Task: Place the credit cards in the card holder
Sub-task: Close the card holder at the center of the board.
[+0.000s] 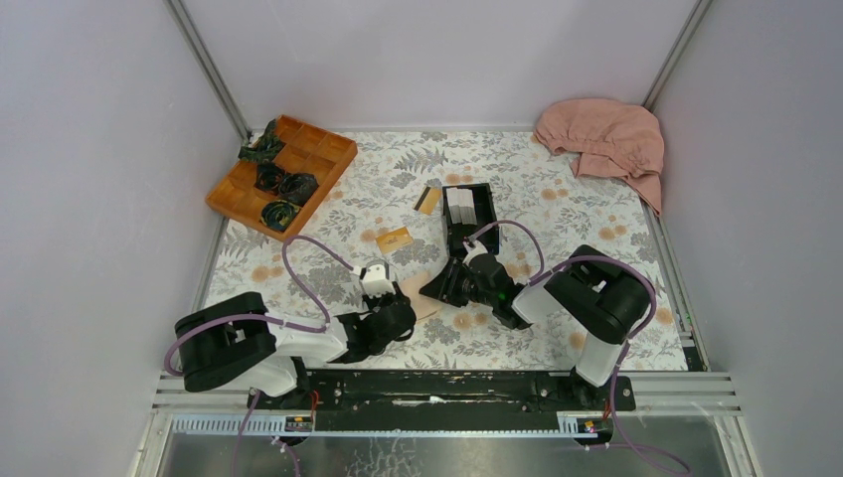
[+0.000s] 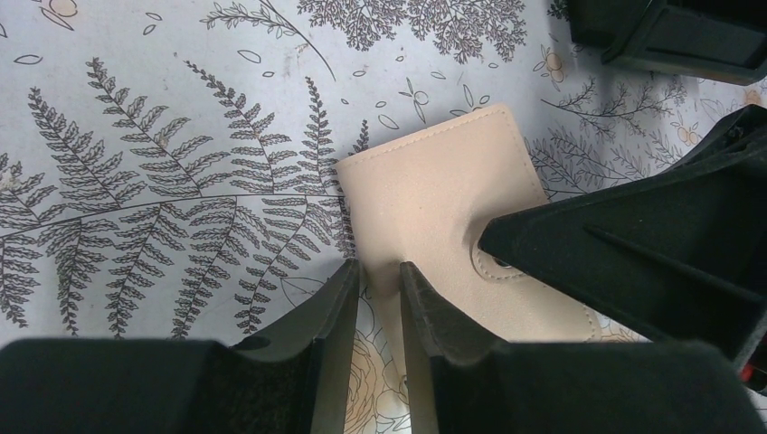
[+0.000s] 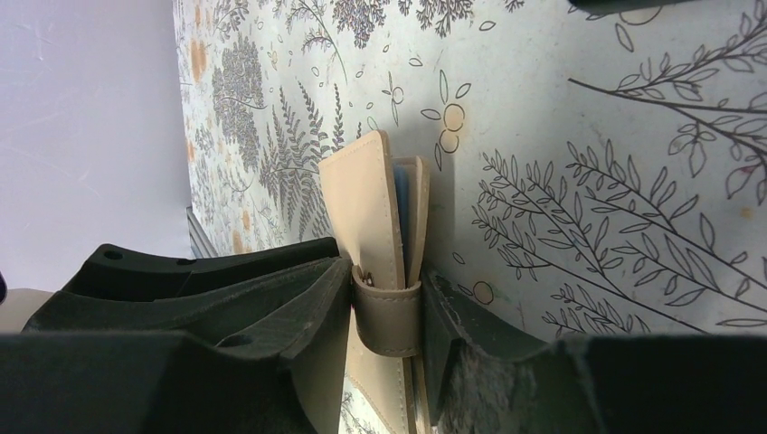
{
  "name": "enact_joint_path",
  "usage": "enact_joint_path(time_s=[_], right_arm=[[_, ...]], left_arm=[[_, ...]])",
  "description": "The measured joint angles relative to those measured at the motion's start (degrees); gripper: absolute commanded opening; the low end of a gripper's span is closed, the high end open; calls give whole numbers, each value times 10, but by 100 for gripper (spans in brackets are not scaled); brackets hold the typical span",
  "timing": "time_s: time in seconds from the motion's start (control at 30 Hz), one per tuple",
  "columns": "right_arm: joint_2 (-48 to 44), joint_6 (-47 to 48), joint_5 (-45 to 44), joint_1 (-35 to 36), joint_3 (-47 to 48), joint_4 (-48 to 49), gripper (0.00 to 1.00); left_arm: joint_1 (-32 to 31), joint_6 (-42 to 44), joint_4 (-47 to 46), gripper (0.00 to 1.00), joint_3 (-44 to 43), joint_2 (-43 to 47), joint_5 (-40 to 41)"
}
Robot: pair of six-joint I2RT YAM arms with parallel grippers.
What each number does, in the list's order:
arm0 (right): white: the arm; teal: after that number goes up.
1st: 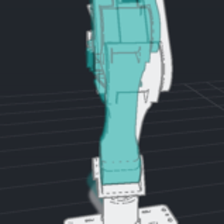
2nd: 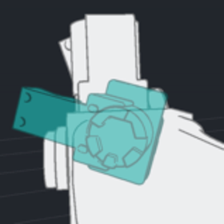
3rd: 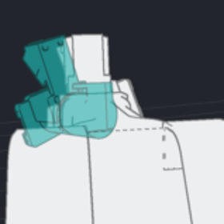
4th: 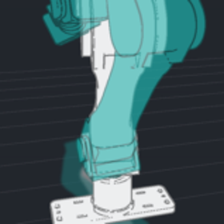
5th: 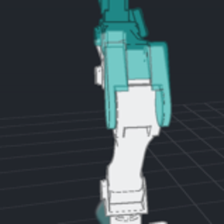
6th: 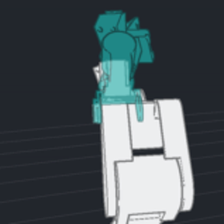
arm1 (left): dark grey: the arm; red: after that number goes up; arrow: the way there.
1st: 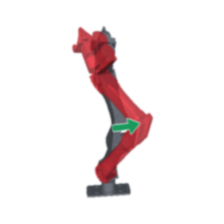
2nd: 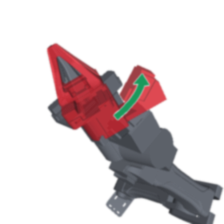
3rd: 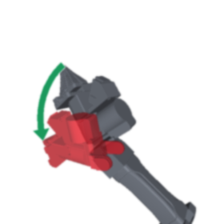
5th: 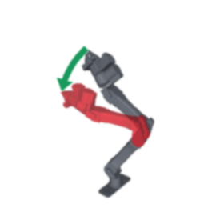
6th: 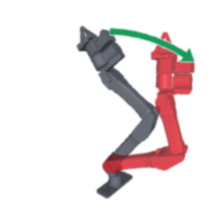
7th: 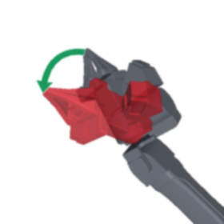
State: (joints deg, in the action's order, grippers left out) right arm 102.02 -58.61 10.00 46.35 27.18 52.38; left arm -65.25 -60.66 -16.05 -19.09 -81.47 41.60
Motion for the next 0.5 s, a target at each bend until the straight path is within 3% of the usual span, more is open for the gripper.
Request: enact_joint_path(time_s=[0.33, 0.5], right_arm=[[3, -14, -5, 0, -4, 12, 44], [8, -17, -7, -4, -4, 21, 40]], left_arm=[[1, -2, -15, 30, 7, 0, -1], [1, -5, -23, 30, 7, -5, -1]])
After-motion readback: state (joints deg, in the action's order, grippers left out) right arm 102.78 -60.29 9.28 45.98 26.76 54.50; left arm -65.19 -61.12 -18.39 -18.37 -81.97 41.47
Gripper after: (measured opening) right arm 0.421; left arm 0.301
